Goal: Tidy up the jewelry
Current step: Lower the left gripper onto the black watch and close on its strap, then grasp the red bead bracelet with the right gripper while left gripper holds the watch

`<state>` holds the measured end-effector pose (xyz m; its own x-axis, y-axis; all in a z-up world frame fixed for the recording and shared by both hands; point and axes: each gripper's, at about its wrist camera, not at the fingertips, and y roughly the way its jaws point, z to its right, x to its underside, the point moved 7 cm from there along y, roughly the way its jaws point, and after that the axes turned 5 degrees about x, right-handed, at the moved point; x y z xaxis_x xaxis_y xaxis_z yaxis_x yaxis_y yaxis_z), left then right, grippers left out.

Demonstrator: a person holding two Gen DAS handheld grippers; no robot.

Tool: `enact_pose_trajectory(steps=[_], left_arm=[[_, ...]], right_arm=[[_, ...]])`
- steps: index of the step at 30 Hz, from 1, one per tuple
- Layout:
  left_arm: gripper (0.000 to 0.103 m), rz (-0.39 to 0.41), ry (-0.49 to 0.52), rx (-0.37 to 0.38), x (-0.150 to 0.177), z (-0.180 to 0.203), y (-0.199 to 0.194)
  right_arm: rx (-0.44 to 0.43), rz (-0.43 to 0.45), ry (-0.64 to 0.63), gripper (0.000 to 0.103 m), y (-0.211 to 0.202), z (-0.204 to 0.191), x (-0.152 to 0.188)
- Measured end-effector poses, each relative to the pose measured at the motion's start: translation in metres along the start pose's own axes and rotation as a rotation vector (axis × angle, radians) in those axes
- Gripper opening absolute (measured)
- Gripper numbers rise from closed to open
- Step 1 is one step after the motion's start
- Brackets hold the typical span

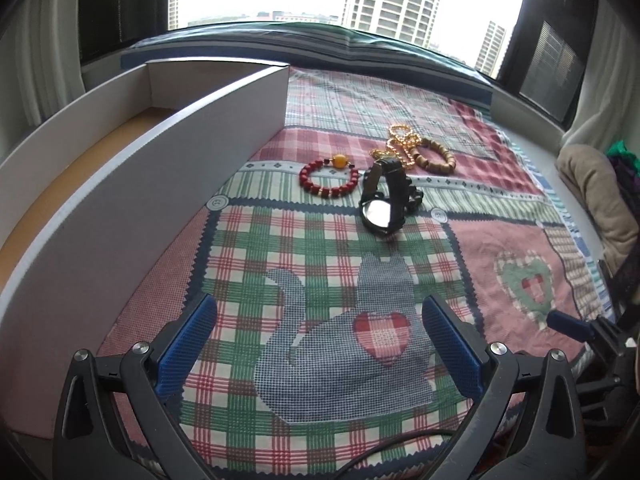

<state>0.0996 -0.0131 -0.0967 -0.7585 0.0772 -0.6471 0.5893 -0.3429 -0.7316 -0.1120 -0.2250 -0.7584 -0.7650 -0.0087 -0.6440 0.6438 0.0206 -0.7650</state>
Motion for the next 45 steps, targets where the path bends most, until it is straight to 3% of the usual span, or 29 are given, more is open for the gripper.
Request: enact_pose_trajectory(steps=[5, 10, 12, 13, 14, 16, 22, 29, 35, 38, 40, 43, 45], left_arm=[[0.102, 0.032, 0.007, 0.065, -0.038, 0.033, 0.037], [0.101, 0.037, -0.008, -0.085, -0.057, 0.045, 0.099], [0.094, 0.021, -0.013, -0.133, -0.060, 0.044, 0.114], [0.079, 0.019, -0.010, -0.150, -0.060, 0.044, 0.117], [0.053, 0.009, -0.006, -0.154, -0.058, 0.043, 0.120], [0.018, -0.013, -0.027, -0.072, -0.052, 0.042, 0.121], [0.017, -0.013, -0.028, -0.037, -0.029, 0.012, 0.083], [0.017, -0.049, -0.051, -0.058, -0.001, -0.037, 0.036], [0.017, -0.043, -0.073, -0.050, 0.011, -0.049, 0.024], [0.017, -0.039, -0.088, -0.033, 0.013, -0.050, 0.021], [0.017, -0.037, -0.091, -0.029, 0.014, -0.050, 0.019], [0.017, -0.038, -0.087, -0.026, 0.013, -0.050, 0.015], [0.017, -0.034, -0.086, -0.023, 0.012, -0.050, 0.011]], right_arm=[[-0.010, 0.003, 0.022, 0.089, 0.000, 0.005, 0.004], [-0.016, 0.017, 0.050, 0.089, -0.006, 0.012, 0.007], [-0.014, 0.028, 0.054, 0.089, -0.010, 0.015, 0.007], [-0.010, 0.034, 0.055, 0.089, -0.011, 0.017, 0.007], [-0.007, 0.040, 0.059, 0.089, -0.013, 0.019, 0.007], [-0.006, 0.043, 0.068, 0.089, -0.014, 0.023, 0.009], [-0.016, 0.019, 0.090, 0.089, -0.006, 0.032, 0.015], [-0.051, 0.001, 0.082, 0.089, 0.004, 0.028, 0.008], [-0.129, -0.001, 0.072, 0.089, 0.020, 0.026, -0.036], [-0.077, -0.006, 0.087, 0.088, 0.042, 0.039, -0.063], [-0.096, -0.029, 0.110, 0.061, 0.054, 0.042, -0.080], [-0.162, -0.027, 0.089, 0.051, 0.065, 0.026, -0.116], [-0.195, -0.005, 0.011, 0.051, 0.074, 0.002, -0.143]])
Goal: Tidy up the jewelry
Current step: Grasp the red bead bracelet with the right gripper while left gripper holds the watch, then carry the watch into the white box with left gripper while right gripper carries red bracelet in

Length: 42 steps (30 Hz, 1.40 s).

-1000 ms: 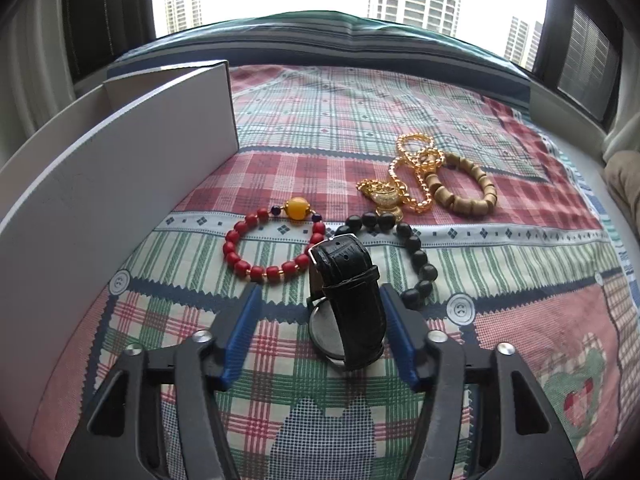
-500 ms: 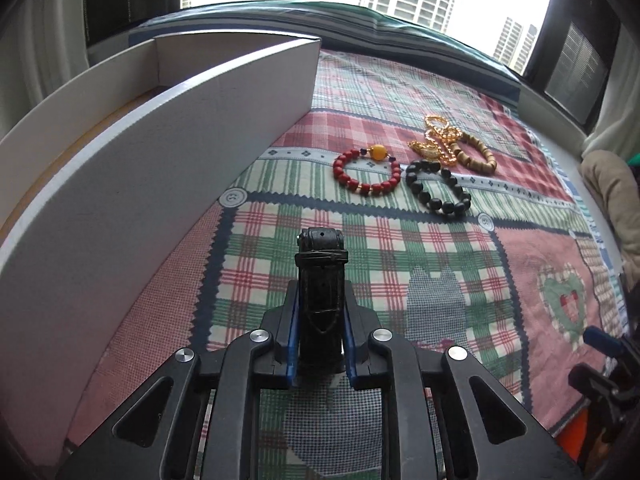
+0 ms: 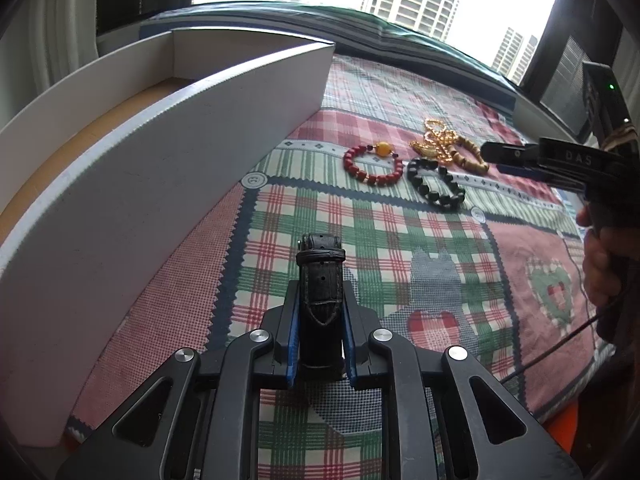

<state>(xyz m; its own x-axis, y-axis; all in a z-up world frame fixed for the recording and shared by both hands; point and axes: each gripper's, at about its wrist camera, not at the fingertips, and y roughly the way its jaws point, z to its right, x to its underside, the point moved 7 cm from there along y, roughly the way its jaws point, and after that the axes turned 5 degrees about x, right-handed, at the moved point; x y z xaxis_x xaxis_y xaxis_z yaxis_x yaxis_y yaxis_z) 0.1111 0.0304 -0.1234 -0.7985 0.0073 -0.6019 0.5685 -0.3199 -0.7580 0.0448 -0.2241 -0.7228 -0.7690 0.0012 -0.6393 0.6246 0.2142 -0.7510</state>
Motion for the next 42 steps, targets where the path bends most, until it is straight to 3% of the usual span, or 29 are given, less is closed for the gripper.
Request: enact_pose_trajectory(steps=[5, 10, 12, 14, 15, 17, 23, 31, 42], left_arm=[[0.017, 0.014, -0.006, 0.010, -0.002, -0.003, -0.015], [0.017, 0.013, 0.001, 0.000, 0.000, -0.011, -0.024], [0.017, 0.007, -0.001, -0.003, 0.001, -0.014, -0.023], [0.017, -0.002, -0.006, -0.005, 0.002, -0.016, -0.019], [0.017, -0.006, -0.010, -0.004, 0.003, -0.016, -0.017], [0.017, -0.010, -0.012, 0.000, 0.005, -0.014, -0.016], [0.017, 0.014, 0.007, 0.018, 0.005, -0.007, -0.027], [0.017, 0.013, 0.036, 0.041, -0.001, 0.007, -0.033], [0.017, 0.034, 0.054, 0.063, -0.012, 0.022, -0.053]], right_arm=[[-0.038, -0.080, -0.148, 0.049, 0.069, -0.043, -0.043], [0.056, -0.122, -0.365, 0.049, 0.125, -0.065, -0.047], [0.048, -0.144, -0.396, 0.048, 0.137, -0.068, -0.043], [0.045, -0.124, -0.449, 0.034, 0.137, -0.074, -0.041], [0.035, -0.122, -0.469, 0.018, 0.136, -0.077, -0.040], [0.044, -0.129, -0.486, 0.018, 0.135, -0.082, -0.038], [-0.005, -0.054, -0.410, 0.018, 0.091, -0.087, -0.034], [0.085, 0.066, -0.454, 0.018, 0.003, -0.090, -0.008], [0.074, 0.145, -0.447, 0.018, -0.060, -0.089, 0.011]])
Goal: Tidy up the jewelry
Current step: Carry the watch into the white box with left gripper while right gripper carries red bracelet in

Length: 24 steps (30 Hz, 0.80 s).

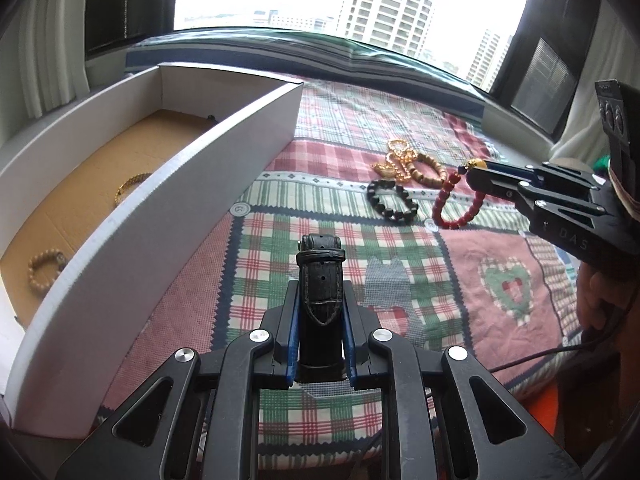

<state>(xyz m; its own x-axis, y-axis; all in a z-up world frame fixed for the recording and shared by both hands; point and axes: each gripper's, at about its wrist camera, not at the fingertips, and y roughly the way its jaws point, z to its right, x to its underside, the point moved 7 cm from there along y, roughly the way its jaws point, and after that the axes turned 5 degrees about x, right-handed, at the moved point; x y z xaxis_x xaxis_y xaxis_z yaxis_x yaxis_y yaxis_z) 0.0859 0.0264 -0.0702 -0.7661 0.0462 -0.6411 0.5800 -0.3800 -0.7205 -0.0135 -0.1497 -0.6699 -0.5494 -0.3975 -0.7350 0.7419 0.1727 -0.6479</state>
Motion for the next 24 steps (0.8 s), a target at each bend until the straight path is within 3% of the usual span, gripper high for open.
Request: enact_pose_trajectory(steps=[12, 24], left_arm=[[0.017, 0.048, 0.017, 0.044, -0.014, 0.011, -0.035], [0.017, 0.046, -0.022, 0.045, -0.014, 0.000, -0.037]], right_arm=[[-0.021, 0.072, -0.024, 0.018, -0.031, -0.018, -0.012], [-0.062, 0.098, -0.029, 0.018, -0.037, -0.038, -0.024]])
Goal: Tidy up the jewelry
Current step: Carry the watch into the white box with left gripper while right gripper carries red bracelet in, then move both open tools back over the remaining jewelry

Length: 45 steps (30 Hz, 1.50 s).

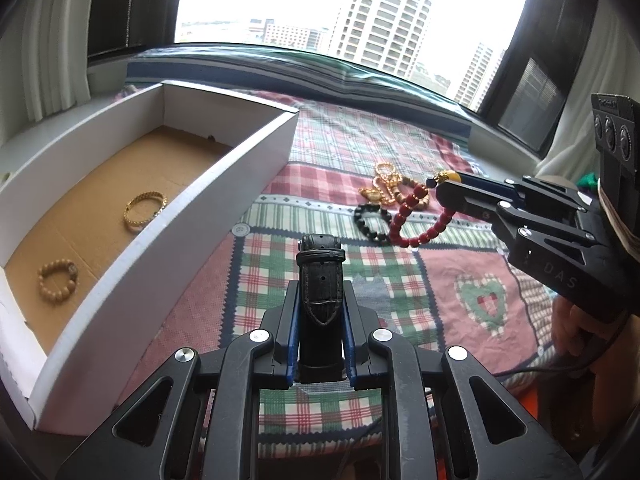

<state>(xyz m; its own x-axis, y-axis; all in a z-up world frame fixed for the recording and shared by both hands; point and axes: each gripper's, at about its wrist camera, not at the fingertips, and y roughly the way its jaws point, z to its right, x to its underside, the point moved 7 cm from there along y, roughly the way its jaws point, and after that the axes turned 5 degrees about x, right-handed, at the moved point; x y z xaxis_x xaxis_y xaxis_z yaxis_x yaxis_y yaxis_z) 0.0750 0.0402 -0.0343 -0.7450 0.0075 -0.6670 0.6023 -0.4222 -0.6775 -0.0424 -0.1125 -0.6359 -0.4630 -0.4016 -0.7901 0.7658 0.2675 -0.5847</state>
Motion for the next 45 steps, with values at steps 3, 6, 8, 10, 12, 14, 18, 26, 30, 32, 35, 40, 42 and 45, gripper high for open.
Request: enact_pose_trajectory(steps=[3, 6, 8, 10, 12, 14, 18, 26, 30, 32, 35, 40, 42, 45], left_arm=[[0.017, 0.010, -0.005, 0.002, -0.003, -0.002, -0.005], [0.017, 0.024, -0.017, 0.007, -0.007, -0.004, -0.014], [0.017, 0.029, -0.032, 0.016, -0.011, -0.007, -0.021], [0.017, 0.034, -0.061, 0.030, -0.017, -0.014, -0.031], [0.017, 0.048, -0.090, 0.029, -0.025, -0.026, -0.043], [0.017, 0.078, -0.118, -0.001, -0.035, -0.045, -0.060], [0.017, 0.133, -0.178, -0.117, -0.052, -0.099, -0.089], [0.017, 0.119, -0.283, -0.313, -0.060, -0.202, -0.087], [0.017, 0.040, -0.291, -0.315, -0.053, -0.218, -0.053], [0.017, 0.001, -0.296, -0.305, -0.050, -0.222, -0.037], [0.017, -0.046, -0.299, -0.311, -0.047, -0.226, -0.011], [0.043, -0.134, -0.284, -0.371, -0.043, -0.232, 0.022], [0.047, -0.096, -0.282, -0.375, -0.047, -0.232, 0.014], [0.061, -0.038, -0.282, -0.380, -0.049, -0.227, -0.005]], right_arm=[[-0.001, -0.001, 0.000, 0.018, 0.001, -0.002, -0.002], [-0.015, -0.001, 0.006, 0.018, 0.000, -0.004, -0.005], [-0.020, 0.004, 0.004, 0.018, -0.001, -0.006, -0.009], [-0.025, 0.011, -0.005, 0.018, -0.001, -0.010, -0.014], [-0.034, 0.022, -0.010, 0.018, -0.002, -0.012, -0.023], [-0.041, 0.047, -0.017, 0.018, -0.004, -0.016, -0.036], [-0.071, 0.098, -0.025, 0.018, -0.003, -0.026, -0.070], [-0.199, 0.076, -0.033, 0.018, 0.045, -0.072, -0.126], [-0.226, 0.019, -0.076, 0.018, 0.087, -0.104, -0.137], [-0.247, -0.029, -0.086, 0.018, 0.112, -0.118, -0.137], [-0.279, -0.098, -0.097, 0.018, 0.150, -0.132, -0.132], [-0.225, -0.226, -0.050, 0.020, 0.216, -0.114, -0.119], [-0.119, -0.249, -0.041, 0.038, 0.235, -0.092, -0.115], [-0.046, -0.210, -0.015, 0.043, 0.232, -0.061, -0.117]])
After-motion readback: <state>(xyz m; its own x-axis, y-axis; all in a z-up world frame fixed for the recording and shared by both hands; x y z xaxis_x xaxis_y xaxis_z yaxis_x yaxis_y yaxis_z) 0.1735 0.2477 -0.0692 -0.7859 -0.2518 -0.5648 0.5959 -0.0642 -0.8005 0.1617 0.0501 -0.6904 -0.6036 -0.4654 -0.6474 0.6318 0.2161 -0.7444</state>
